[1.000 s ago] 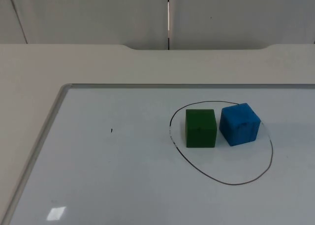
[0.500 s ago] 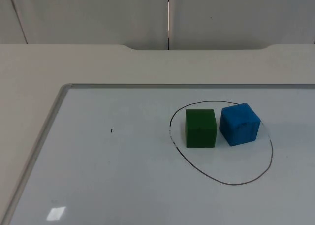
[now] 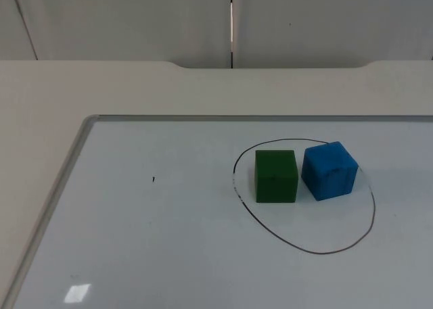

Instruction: Push the two cubes into the marked area.

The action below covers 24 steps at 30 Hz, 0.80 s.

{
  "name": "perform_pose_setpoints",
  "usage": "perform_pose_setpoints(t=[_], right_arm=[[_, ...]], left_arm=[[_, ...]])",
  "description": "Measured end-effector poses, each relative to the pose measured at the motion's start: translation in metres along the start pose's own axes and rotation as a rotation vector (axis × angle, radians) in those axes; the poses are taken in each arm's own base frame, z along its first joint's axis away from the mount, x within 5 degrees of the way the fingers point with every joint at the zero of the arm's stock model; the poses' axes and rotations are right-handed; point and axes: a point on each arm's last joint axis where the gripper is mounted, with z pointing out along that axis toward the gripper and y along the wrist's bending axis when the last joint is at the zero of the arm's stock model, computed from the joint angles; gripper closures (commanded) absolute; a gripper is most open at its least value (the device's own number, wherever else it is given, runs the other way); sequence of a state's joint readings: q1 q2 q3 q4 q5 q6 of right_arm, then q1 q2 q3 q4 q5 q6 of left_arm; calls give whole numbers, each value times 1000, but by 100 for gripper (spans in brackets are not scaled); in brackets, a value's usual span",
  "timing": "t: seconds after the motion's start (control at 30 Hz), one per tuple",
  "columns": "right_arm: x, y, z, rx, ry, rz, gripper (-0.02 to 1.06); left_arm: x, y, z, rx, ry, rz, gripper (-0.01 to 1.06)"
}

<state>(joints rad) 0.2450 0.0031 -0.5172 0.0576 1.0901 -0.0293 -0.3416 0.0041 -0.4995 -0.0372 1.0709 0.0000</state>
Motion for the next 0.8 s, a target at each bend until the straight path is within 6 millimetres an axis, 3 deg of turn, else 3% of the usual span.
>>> perform_pose_setpoints(t=[0.4, 0.8], right_arm=[[0, 0, 0, 0, 0, 0, -1], [0, 1, 1, 100, -2, 53, -1]], left_arm=[[0, -1, 1, -202, -7, -107, 105], [-1, -1, 1, -281, -10, -149, 105]])
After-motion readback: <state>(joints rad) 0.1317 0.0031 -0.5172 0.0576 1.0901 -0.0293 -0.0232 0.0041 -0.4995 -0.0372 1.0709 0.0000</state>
